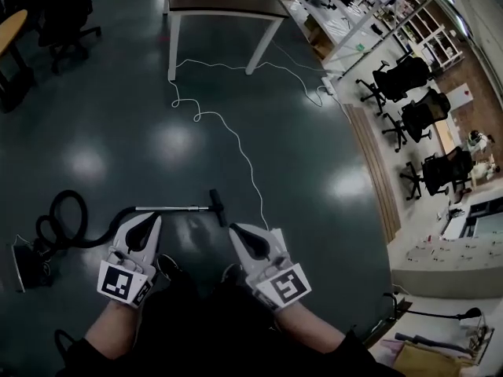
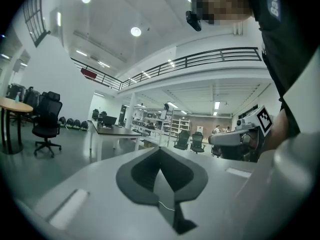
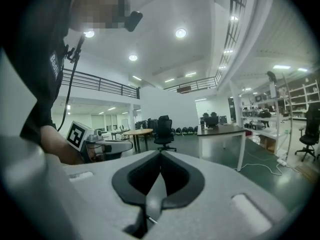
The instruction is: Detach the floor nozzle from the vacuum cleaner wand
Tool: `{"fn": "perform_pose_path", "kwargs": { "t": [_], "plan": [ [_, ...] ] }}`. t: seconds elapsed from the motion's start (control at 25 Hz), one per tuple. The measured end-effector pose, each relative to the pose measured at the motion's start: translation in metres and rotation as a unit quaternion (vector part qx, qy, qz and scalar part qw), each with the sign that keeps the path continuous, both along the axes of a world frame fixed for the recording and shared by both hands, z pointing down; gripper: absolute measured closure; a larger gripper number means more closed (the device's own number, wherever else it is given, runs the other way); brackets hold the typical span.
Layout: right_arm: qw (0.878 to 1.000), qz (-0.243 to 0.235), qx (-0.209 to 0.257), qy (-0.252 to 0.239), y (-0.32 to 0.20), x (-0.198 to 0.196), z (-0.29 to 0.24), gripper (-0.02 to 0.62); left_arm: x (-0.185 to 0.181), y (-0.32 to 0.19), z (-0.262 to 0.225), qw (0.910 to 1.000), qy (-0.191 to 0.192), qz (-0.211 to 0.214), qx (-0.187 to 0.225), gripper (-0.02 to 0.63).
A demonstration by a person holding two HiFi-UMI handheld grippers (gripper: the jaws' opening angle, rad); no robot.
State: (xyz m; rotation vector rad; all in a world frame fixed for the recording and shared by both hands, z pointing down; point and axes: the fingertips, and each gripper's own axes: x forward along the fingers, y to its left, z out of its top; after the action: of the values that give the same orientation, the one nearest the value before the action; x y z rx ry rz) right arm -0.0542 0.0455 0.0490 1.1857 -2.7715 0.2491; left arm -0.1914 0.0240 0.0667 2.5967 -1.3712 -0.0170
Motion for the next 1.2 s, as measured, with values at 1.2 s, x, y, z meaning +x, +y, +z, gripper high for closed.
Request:
{"fn": "perform_pose_path", "kwargs": {
  "t": [1.2],
  "plan": [
    [0.995, -0.003, -0.096, 0.042, -0.126, 0.061, 0.314, 0.592, 0.076, -0.113, 0.28, 0.9887, -0.126, 0.033, -0.074, 0.584]
  ]
}}
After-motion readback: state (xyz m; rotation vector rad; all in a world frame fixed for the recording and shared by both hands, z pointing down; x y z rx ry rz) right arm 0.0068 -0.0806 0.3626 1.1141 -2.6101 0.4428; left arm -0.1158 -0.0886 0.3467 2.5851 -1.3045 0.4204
